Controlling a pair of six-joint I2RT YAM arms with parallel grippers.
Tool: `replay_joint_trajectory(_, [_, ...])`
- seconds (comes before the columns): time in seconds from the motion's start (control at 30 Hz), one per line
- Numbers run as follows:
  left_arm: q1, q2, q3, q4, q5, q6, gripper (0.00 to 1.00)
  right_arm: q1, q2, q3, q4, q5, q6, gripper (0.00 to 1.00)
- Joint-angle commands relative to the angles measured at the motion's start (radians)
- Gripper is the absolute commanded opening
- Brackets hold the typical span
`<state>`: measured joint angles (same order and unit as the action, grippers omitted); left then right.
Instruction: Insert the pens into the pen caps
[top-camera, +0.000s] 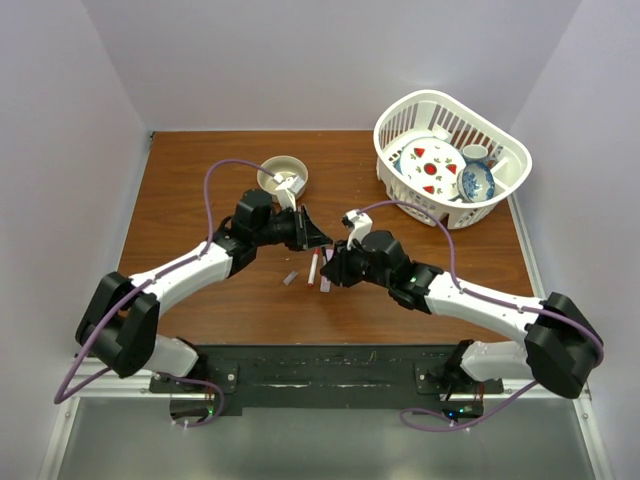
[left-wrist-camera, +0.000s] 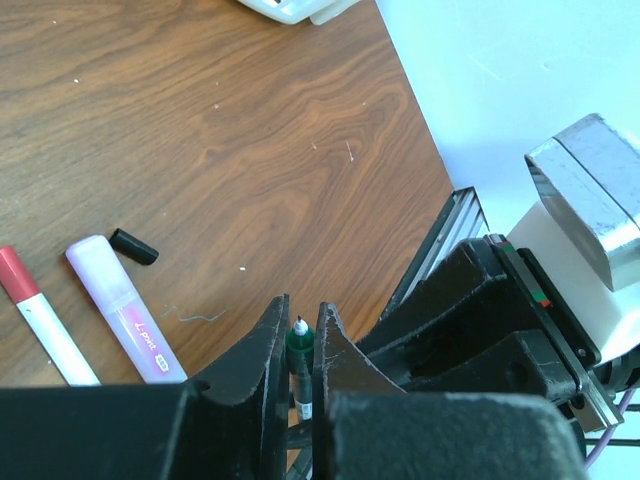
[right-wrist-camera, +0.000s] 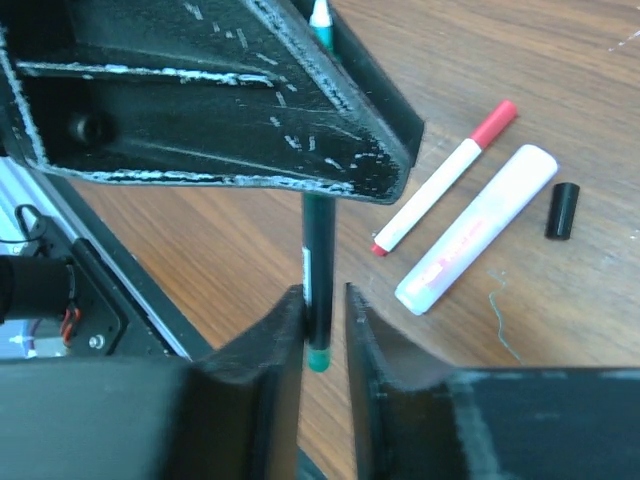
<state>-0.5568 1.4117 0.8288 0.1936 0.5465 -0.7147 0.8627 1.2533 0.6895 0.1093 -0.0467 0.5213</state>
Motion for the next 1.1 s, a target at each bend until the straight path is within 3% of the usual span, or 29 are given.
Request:
replay_joint_trajectory(0.0, [0.006,-0.039,0.033,0.044,0.038,-0.002,0.00,0.002,-0.022,-0.015,0.064,-0.028,0.006,0.08])
replay_joint_trajectory(0.07, [0.006,-0.055,0.023,0.066,0.035,-0.011,0.02,0.002,-0.018,-0.015,0.073,-0.041,0.014,0.00])
replay_joint_trajectory(0.13, [0.006,-0.077,0.010,0.060,-0.002,-0.017,0.25,0.002,-0.031,-0.028,0.095,-0.030,0.028,0.00])
replay_joint_trajectory(0.17, [0.008,-0.098,0.015,0.029,-0.022,-0.017,0.43,0.002,-0.038,-0.033,0.096,-0.004,0.040,0.00])
replay_joint_trajectory(0.3, [0.011,-0.112,0.082,-0.144,-0.184,-0.048,0.54,0.002,-0.060,-0.018,0.011,0.085,0.043,0.00])
replay_joint_trajectory(0.43, [0.032,-0.062,0.197,-0.386,-0.296,-0.127,0.49,0.004,-0.077,-0.018,-0.020,0.133,0.034,0.00])
replay_joint_trajectory(0.53, [0.032,-0.030,0.233,-0.496,-0.373,-0.166,0.36,0.002,-0.106,-0.033,-0.037,0.182,0.029,0.00])
replay_joint_trajectory(0.6, [0.032,-0.046,0.188,-0.504,-0.395,-0.192,0.12,0.002,-0.136,-0.042,-0.060,0.223,0.023,0.00])
replay_joint_trajectory(0.67, [0.032,-0.069,0.120,-0.467,-0.387,-0.207,0.00,0.002,-0.167,-0.053,-0.074,0.246,0.011,0.00])
replay_joint_trajectory(0.87, [0.029,-0.039,-0.006,-0.413,-0.344,-0.288,0.00,0.001,-0.207,-0.061,-0.082,0.292,-0.010,0.00])
replay_joint_trajectory(1.07, [-0.005,0.038,-0.003,-0.454,-0.440,-0.305,0.00,0.001,-0.192,-0.054,-0.082,0.291,-0.033,0.00])
